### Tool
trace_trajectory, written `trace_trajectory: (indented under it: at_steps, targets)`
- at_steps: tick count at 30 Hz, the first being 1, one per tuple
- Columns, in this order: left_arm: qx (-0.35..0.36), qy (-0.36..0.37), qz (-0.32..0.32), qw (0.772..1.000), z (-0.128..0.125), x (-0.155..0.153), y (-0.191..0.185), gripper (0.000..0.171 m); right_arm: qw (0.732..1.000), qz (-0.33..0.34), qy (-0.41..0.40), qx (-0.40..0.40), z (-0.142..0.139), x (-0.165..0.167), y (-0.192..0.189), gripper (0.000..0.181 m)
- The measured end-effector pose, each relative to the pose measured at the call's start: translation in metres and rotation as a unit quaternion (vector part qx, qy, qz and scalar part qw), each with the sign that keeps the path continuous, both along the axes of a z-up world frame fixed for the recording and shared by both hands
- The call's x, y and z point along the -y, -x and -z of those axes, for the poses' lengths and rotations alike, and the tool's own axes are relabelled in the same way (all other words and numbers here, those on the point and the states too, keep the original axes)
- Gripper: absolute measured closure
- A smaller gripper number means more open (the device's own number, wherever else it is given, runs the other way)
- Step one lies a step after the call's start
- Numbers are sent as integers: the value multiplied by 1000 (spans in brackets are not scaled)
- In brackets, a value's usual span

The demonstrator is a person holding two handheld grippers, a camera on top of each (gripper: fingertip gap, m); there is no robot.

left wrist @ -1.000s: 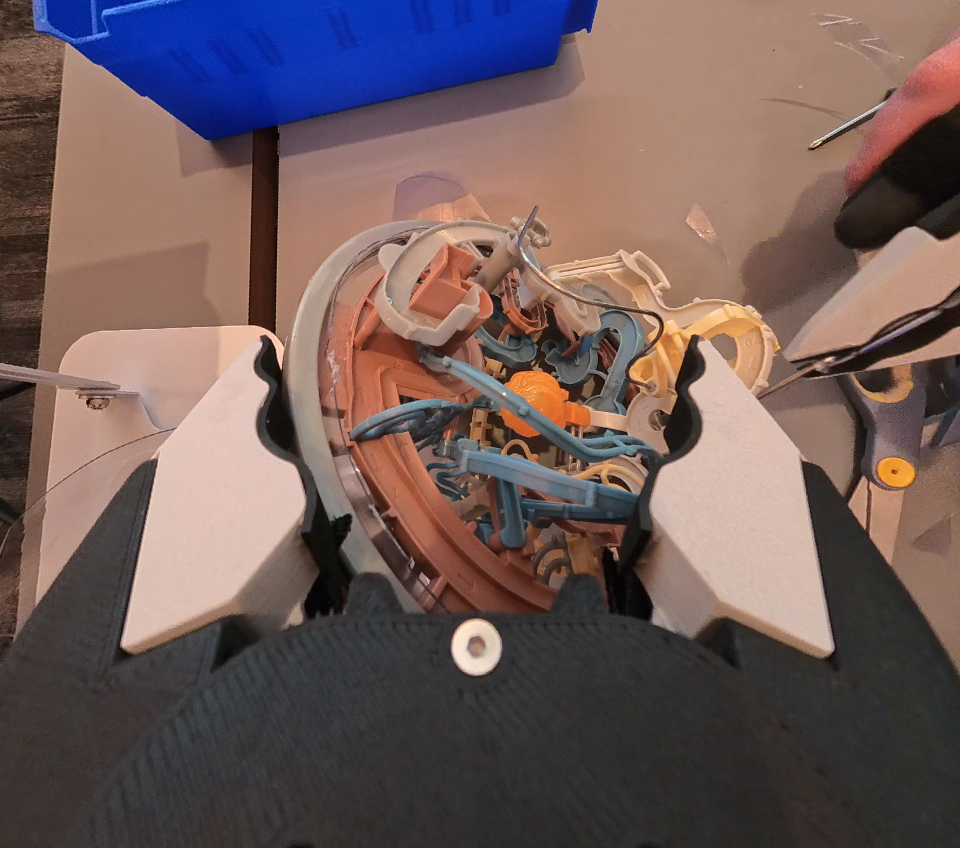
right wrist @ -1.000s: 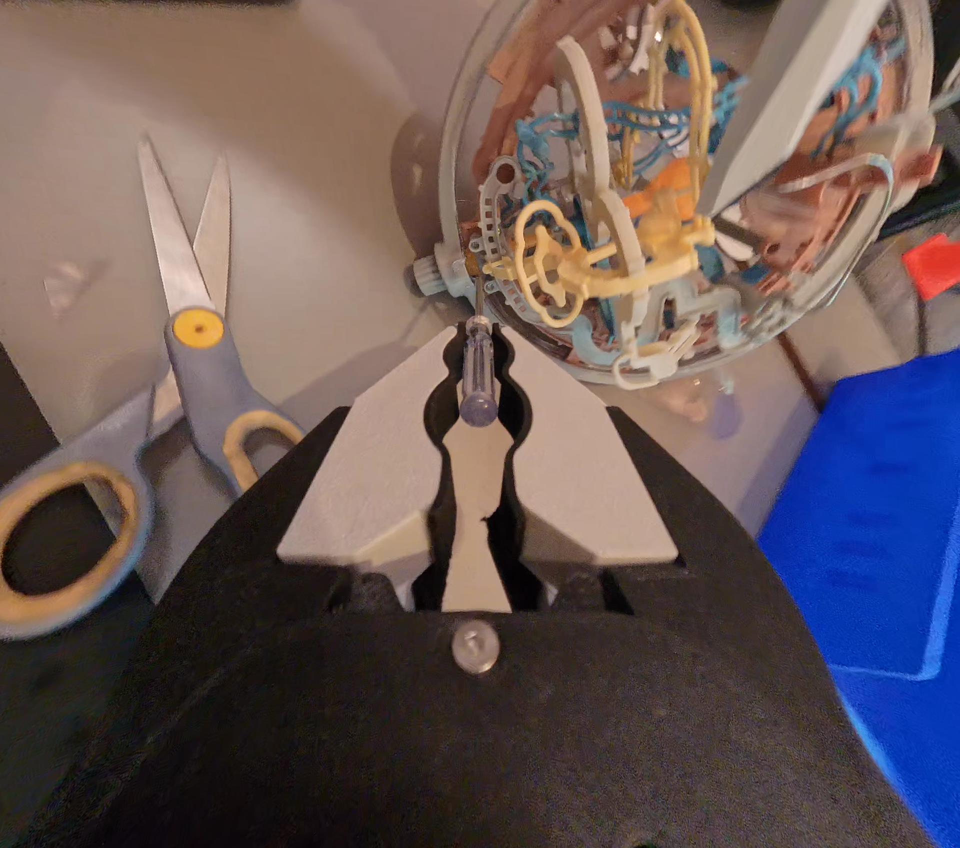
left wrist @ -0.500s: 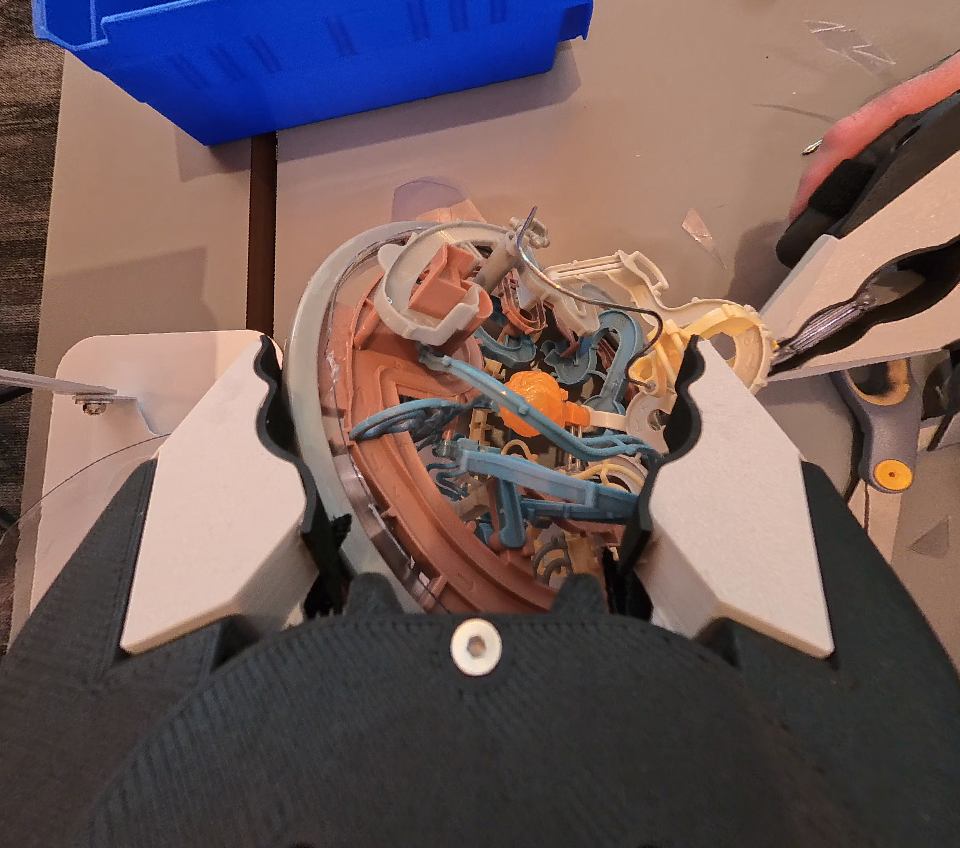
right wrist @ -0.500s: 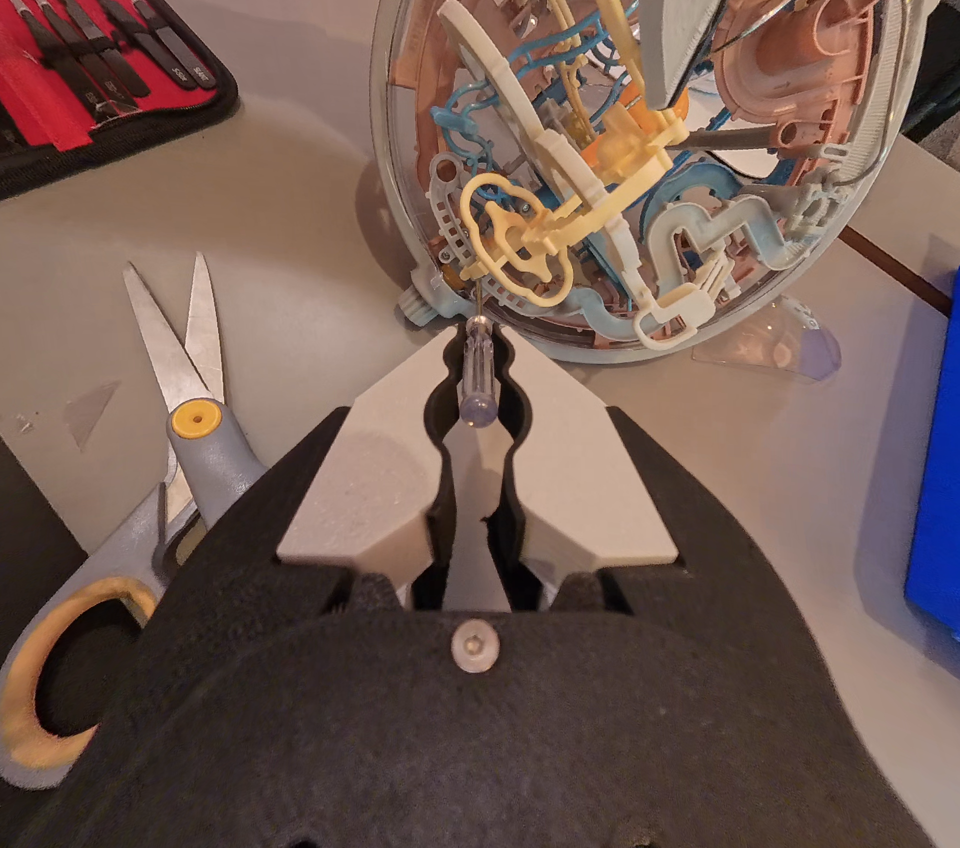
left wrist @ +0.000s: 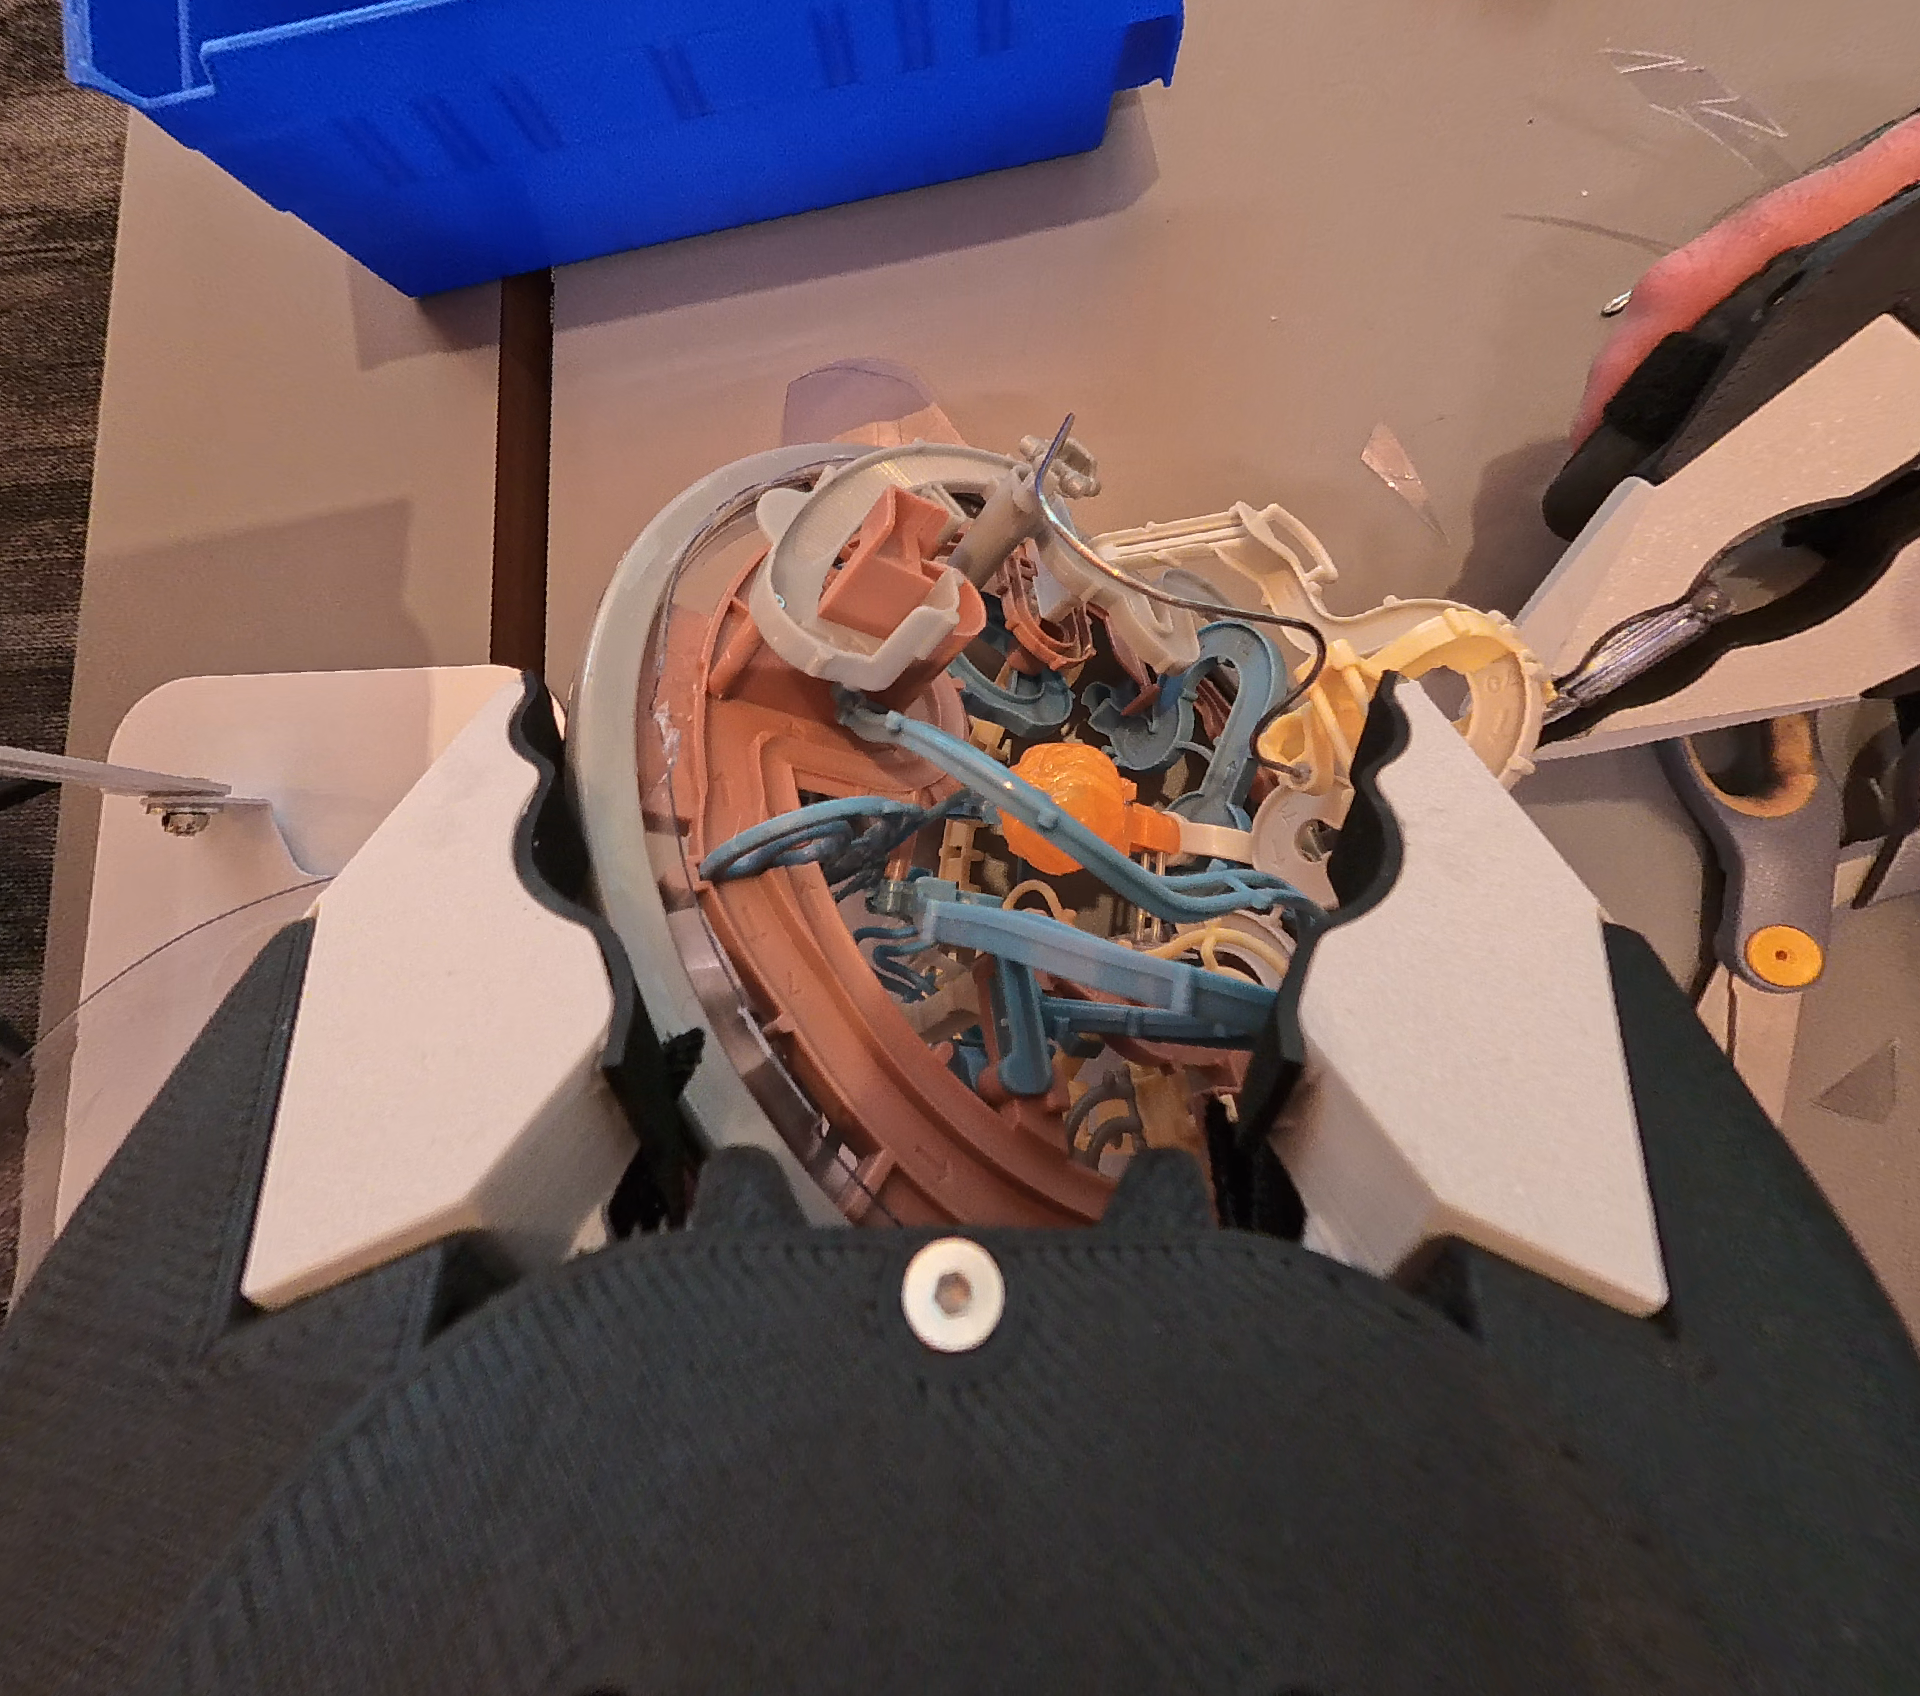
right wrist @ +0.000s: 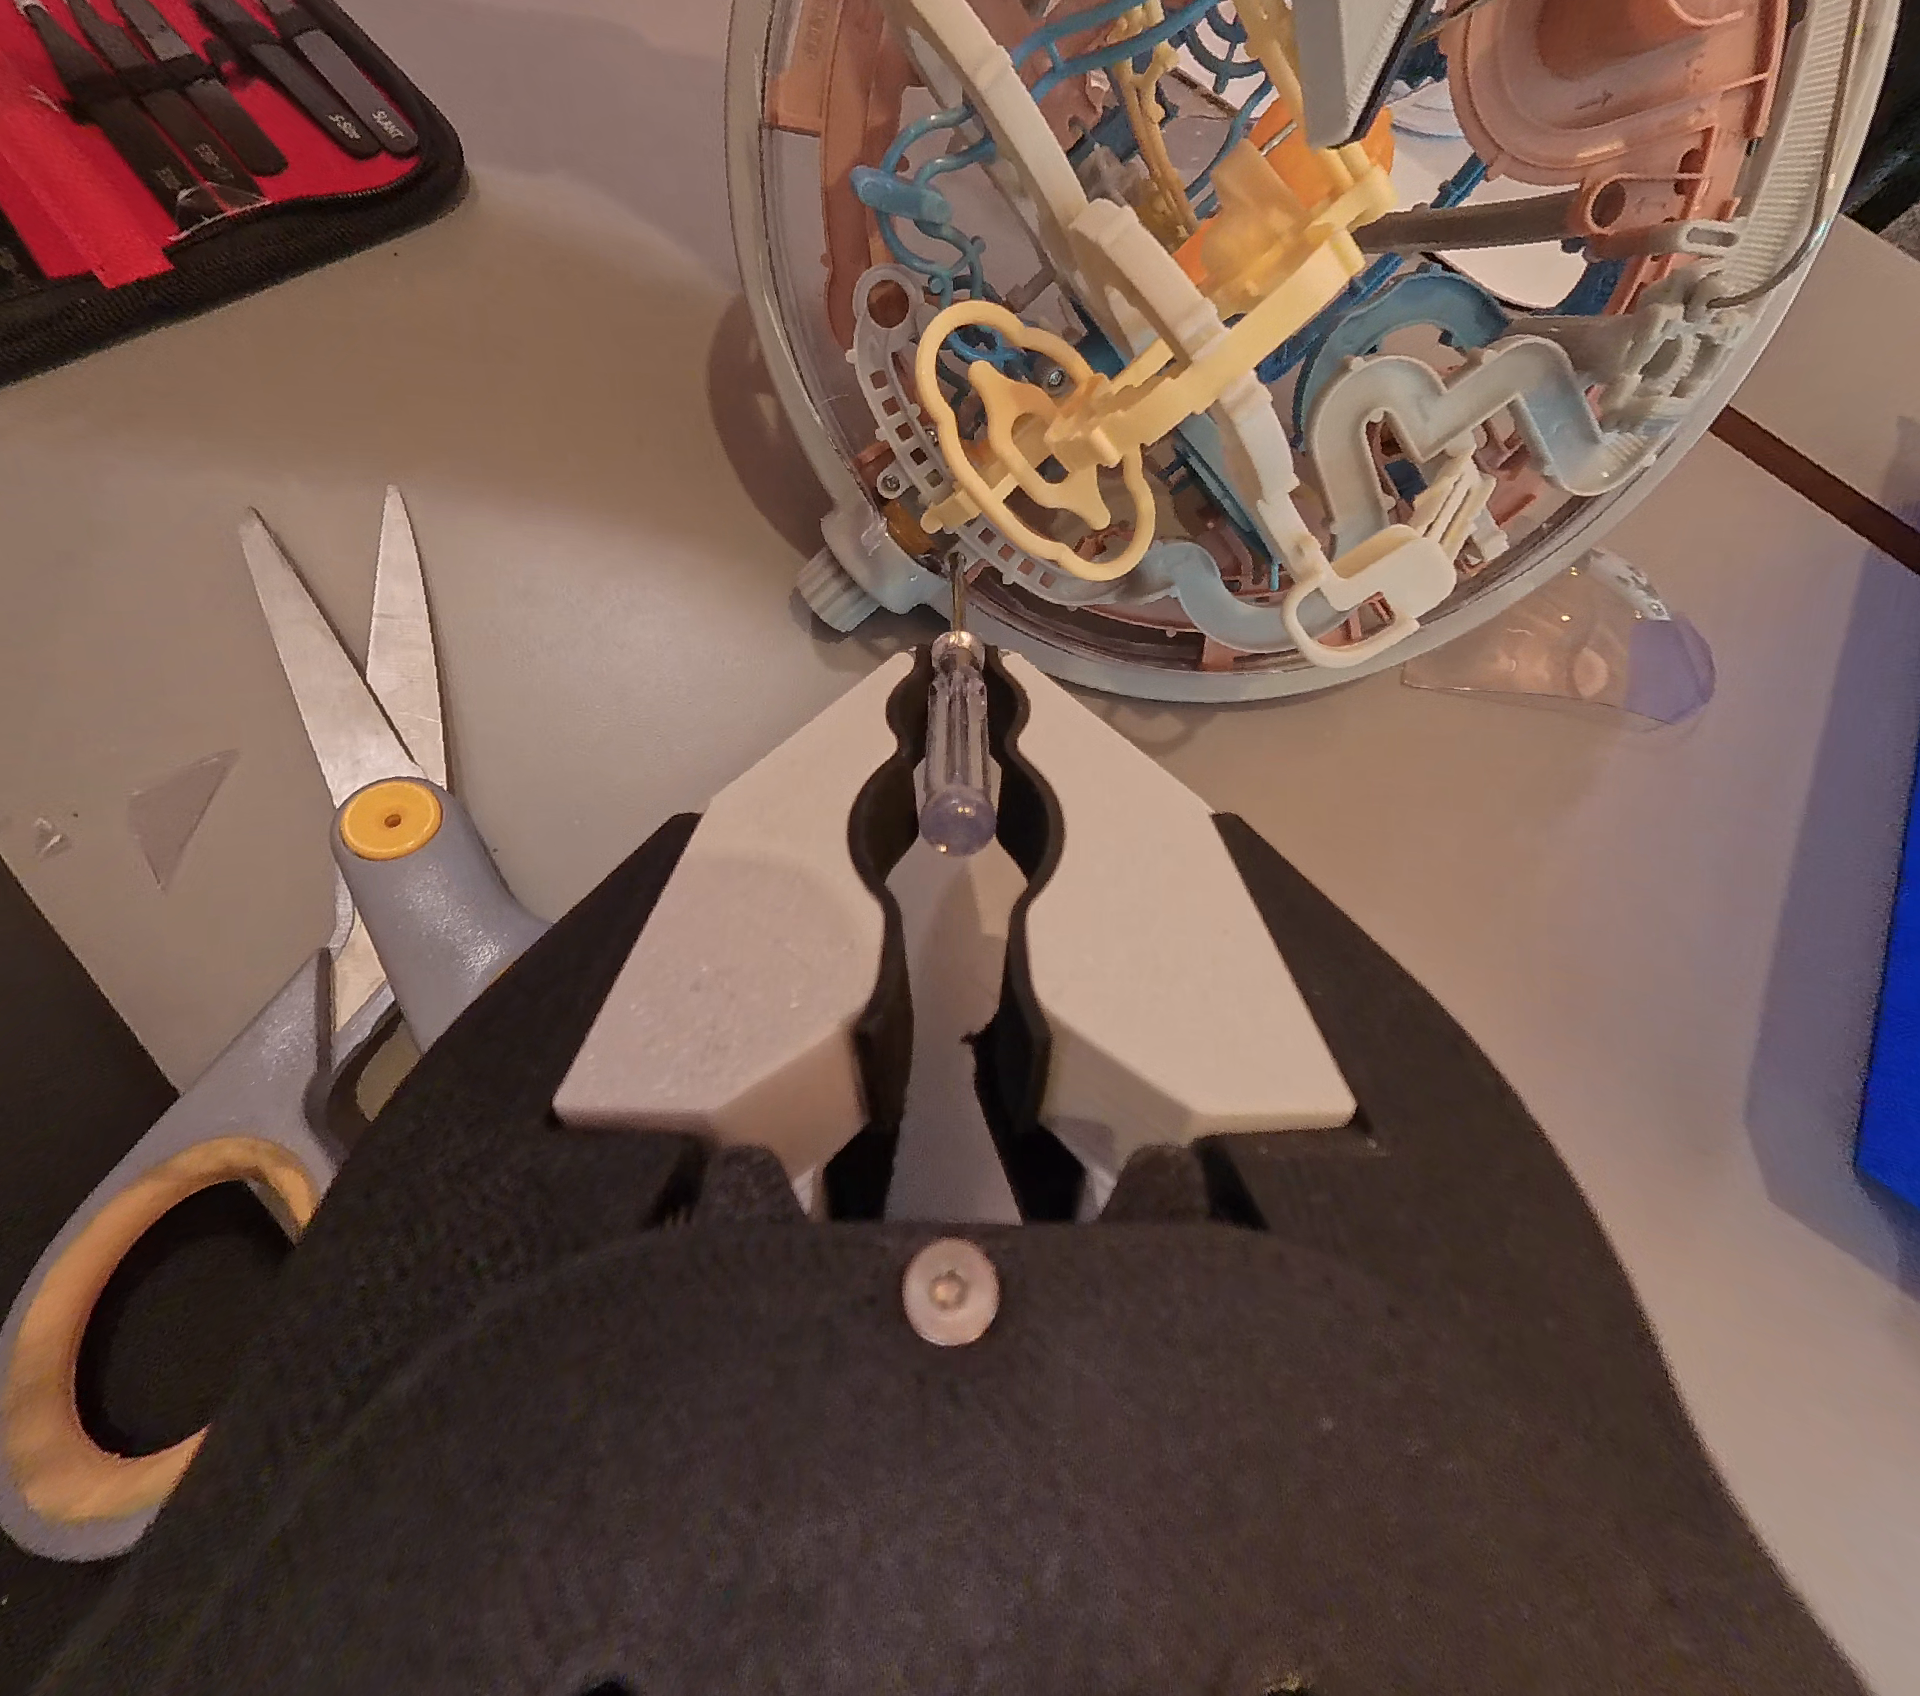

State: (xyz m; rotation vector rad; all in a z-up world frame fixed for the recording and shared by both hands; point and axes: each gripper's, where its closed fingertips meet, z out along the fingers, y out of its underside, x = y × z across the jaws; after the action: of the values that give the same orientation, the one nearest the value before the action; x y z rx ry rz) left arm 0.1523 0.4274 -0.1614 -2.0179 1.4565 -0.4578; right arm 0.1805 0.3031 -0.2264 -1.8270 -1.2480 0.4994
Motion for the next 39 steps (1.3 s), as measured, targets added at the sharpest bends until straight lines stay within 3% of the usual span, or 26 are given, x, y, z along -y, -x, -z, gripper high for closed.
trace_trajectory:
  at_steps: [10,16,22,26,31,34,36,38,39]
  targets:
    - [1,-1,0,1000,0,0,0,28,1000,15,11,-3,1,0,0,174]
    - [1,-1,-1,1000,0,0,0,28,986,74,127,-72,0,-1,1,175]
    - [1,-1,0,1000,0,0,0,28,971,124,177,-99,-1,2,3,175]
    - [1,-3,1,1000,-1,0,0,28,987,95,117,-62,-1,1,5,175]
    - [2,-9,3,1000,-1,1,0,28,995,-33,-58,69,-3,1,8,175]
    - [0,-10,6,1000,-1,1,0,28,971,-128,-146,142,-5,1,12,174]
    - [0,-7,7,1000,0,1,-1,28,937,-203,-211,190,-7,3,18,174]
    - [9,-3,5,1000,-1,1,-5,28,876,-297,-283,253,2,15,31,175]
    - [32,8,9,999,-3,6,-15,29,820,-347,-323,321,20,20,34,176]
